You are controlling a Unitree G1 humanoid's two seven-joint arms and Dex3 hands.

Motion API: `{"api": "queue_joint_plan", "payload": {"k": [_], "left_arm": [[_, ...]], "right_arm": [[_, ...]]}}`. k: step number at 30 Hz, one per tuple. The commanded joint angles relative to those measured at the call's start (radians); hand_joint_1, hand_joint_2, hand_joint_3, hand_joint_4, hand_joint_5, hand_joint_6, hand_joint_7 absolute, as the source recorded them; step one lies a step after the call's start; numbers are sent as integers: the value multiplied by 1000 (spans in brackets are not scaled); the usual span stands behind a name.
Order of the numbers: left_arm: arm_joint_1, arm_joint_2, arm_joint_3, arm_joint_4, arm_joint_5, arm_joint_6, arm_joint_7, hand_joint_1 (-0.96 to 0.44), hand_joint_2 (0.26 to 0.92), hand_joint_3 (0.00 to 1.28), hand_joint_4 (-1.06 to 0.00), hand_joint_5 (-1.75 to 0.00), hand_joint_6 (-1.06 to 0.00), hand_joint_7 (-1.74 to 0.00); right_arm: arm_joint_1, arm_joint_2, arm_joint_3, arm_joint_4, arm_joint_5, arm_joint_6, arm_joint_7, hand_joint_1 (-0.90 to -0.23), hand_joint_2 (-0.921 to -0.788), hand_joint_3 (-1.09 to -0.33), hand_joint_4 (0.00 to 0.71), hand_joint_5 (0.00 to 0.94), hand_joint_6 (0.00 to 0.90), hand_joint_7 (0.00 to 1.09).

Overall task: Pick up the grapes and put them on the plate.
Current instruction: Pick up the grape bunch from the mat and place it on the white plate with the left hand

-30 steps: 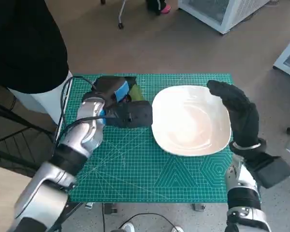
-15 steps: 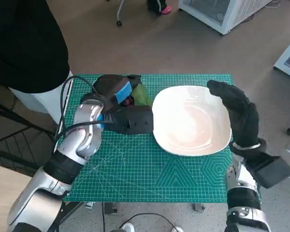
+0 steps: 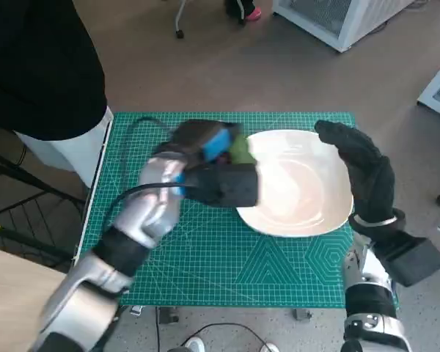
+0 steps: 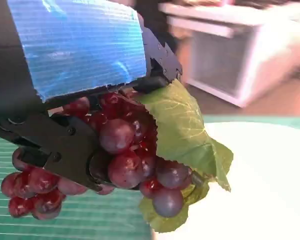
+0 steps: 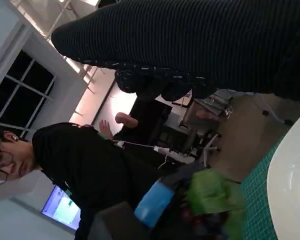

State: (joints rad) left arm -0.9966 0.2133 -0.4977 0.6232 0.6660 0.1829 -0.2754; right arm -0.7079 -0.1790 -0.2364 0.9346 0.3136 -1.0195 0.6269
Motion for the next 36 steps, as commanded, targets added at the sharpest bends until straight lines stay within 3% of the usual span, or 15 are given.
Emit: {"api": "queue_joint_plan", "payload": {"k": [1, 9, 18, 24, 30, 36], "left_arm": [[-81, -57, -7, 99, -20, -68, 8, 1, 918, 54, -730, -1218, -630, -1072], [-182, -165, -17, 307, -29, -161, 46, 1, 914, 55, -712, -1276, -675, -985], [-284, -283, -10, 501, -48, -175, 70, 3, 905, 116, -622, -1411, -683, -940], [-319, -335, -8, 571, -54, -164, 90, 2, 771, 462, -508, -1434, -529, -1304], [-334, -362, -20, 594, -44, -143, 90, 2, 816, 477, -404, -1497, -411, -1449], [-330, -365, -37, 594, -31, -139, 98, 2, 842, 457, -372, -1517, -378, -1478]], "right_arm": [[40, -10, -6, -23, 10, 16, -2, -495, -921, -550, 242, 3, 250, 5], [81, -18, -6, -90, -2, 18, -32, -499, -921, -549, 244, 3, 251, 6], [118, -26, 1, -155, -20, 29, -77, -488, -921, -560, 237, 1, 247, 4], [130, -28, 8, -177, -42, 33, -112, -466, -921, -575, 225, 0, 243, 1], [135, -31, 12, -187, -60, 35, -136, -456, -921, -588, 217, 0, 238, 0], [134, -36, 16, -186, -63, 36, -146, -454, -921, -597, 212, 0, 233, 0]]}}
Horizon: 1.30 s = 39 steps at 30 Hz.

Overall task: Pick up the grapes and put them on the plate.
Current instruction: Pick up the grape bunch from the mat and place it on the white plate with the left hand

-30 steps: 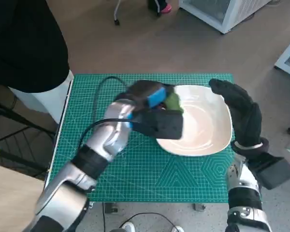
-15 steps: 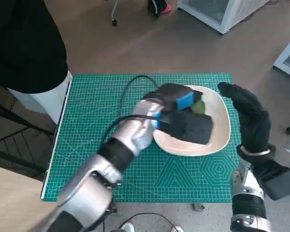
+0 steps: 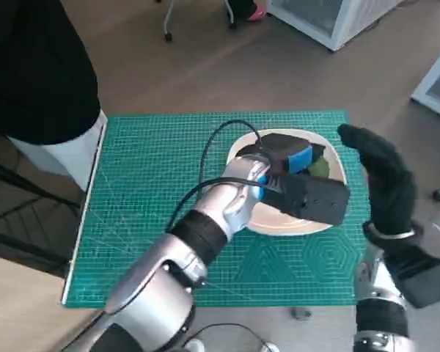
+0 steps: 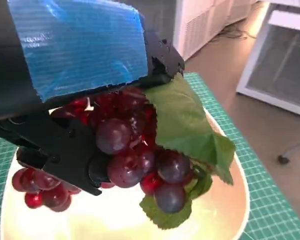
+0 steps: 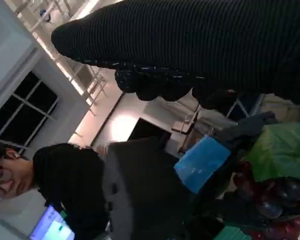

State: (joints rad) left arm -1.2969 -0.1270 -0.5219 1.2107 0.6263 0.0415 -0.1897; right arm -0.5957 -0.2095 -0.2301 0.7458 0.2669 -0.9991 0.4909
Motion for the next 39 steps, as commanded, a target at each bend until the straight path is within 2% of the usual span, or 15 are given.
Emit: {"api": "queue_joint_plan", "payload": {"k": [1, 13, 15, 17, 21, 23, 24, 26, 28, 31, 34, 39], "left_arm": [[-28, -23, -14, 6, 9, 1, 15, 2, 842, 457, -372, -1517, -379, -1478], [-13, -1, -9, 20, -6, -14, 17, 2, 797, 491, -427, -1475, -433, -1439], [-13, 0, -6, 23, -9, -10, 13, 1, 809, 463, -434, -1462, -438, -1429], [-13, 2, -3, 26, -13, -7, 8, 78, 825, 413, -468, -1436, -424, -1234], [-13, 3, -1, 31, -16, -1, 2, 288, 866, 278, -555, -1373, -423, -481], [-14, 4, -5, 35, -13, 3, 0, 159, 892, 205, -555, -1335, -418, -284], [-15, 4, -8, 37, -10, 4, -1, 37, 902, 175, -549, -1309, -416, -213], [-16, 4, -13, 41, -5, 7, -2, -219, 912, 141, -533, -1248, -416, -130], [-17, 5, -21, 44, 2, 9, -3, -366, 917, 139, -520, -1184, -415, -78], [-17, 7, -31, 47, 12, 7, -5, -459, 920, 160, -488, -1068, -414, -41], [-17, 11, -38, 48, 17, 2, -7, -508, 920, 187, -457, -879, -414, -21], [-13, 19, -47, 40, 19, -7, -10, -552, 921, 222, -418, -343, -396, -8]], "right_arm": [[22, -5, 11, 3, -16, 16, -11, -454, -921, -598, 212, 0, 233, 0], [19, -1, 28, 4, -16, 20, -23, -455, -921, -613, 194, 0, 223, 0], [19, 0, 30, 4, -14, 21, -23, -455, -921, -615, 191, 0, 222, 0], [18, 1, 32, 6, -12, 21, -22, -455, -921, -617, 190, 0, 221, 0], [14, 1, 36, 13, -7, 22, -19, -456, -921, -619, 188, 0, 220, 0], [11, 2, 37, 18, -6, 22, -18, -459, -921, -619, 189, 1, 220, 0], [9, 2, 37, 21, -5, 22, -18, -461, -921, -618, 190, 1, 221, 1], [7, 2, 39, 25, -5, 22, -18, -463, -921, -618, 192, 2, 221, 1], [4, 3, 40, 30, -4, 22, -17, -464, -921, -617, 195, 4, 221, 1], [1, 4, 41, 35, -2, 22, -15, -465, -921, -615, 199, 5, 222, 1], [0, 6, 43, 38, 0, 22, -13, -469, -921, -613, 200, 6, 222, 2], [-3, 8, 43, 44, 2, 20, -10, -477, -921, -608, 205, 7, 223, 2]]}}
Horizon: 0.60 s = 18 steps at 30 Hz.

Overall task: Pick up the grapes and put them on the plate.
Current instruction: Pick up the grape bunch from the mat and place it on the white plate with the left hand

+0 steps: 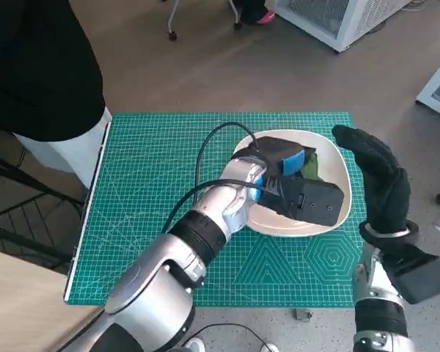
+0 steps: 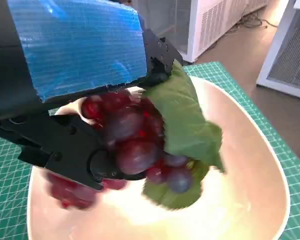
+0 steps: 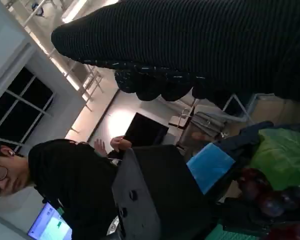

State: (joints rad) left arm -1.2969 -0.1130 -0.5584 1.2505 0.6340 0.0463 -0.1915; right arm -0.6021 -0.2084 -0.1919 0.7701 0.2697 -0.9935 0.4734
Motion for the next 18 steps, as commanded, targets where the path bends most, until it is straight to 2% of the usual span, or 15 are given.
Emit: {"api": "queue_joint_plan", "payload": {"k": [1, 3, 7, 18], "left_arm": [[-11, 7, -12, -2, 12, -14, -7, -558, 921, 227, -400, -257, -391, -6], [-9, 12, -14, -8, 12, -19, -4, -568, 921, 235, -357, -129, -382, -3], [-3, 22, -10, -20, 5, -30, 5, -573, 921, 239, -316, -35, -361, 0], [27, 71, 32, -66, -34, -92, 28, -589, 921, 238, -198, 0, -320, 0]], "right_arm": [[2, 7, 5, 21, 0, 15, 8, -478, -921, -607, 206, 8, 223, 2], [1, 7, 5, 23, 0, 15, 9, -480, -921, -606, 207, 8, 224, 3], [-2, 8, 5, 28, -1, 15, 8, -481, -921, -603, 209, 8, 223, 2], [-19, 10, 3, 54, -8, 7, 5, -484, -921, -596, 211, 7, 224, 3]]}}
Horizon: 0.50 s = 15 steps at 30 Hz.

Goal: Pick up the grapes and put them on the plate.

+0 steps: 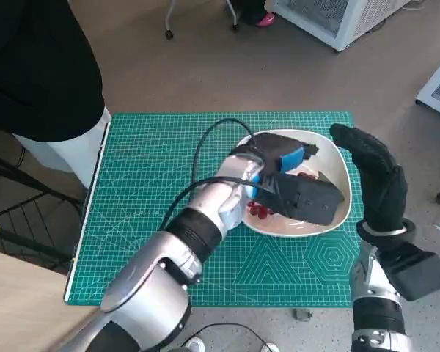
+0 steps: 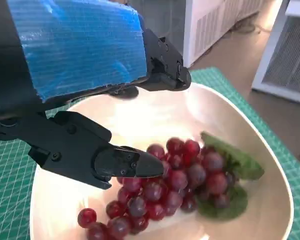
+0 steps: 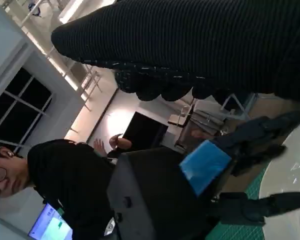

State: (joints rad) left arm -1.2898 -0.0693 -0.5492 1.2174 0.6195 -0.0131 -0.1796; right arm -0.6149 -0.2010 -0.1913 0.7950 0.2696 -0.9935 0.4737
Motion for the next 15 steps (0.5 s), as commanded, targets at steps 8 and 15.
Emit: {"api": "queue_joint_plan", "payload": {"k": [8, 15], "left_arm": [[59, 85, 80, -103, -64, -94, 24, -562, 921, 236, -150, 0, -274, 0], [136, 183, 168, -235, -142, -171, 5, -522, 921, 233, -165, -10, -292, -12]], "right_arm": [[-19, 4, 2, 49, -12, -2, 3, -496, -921, -588, 213, 7, 225, 4], [-22, 5, 3, 52, -10, -4, 7, -502, -921, -582, 216, 7, 227, 5]]}}
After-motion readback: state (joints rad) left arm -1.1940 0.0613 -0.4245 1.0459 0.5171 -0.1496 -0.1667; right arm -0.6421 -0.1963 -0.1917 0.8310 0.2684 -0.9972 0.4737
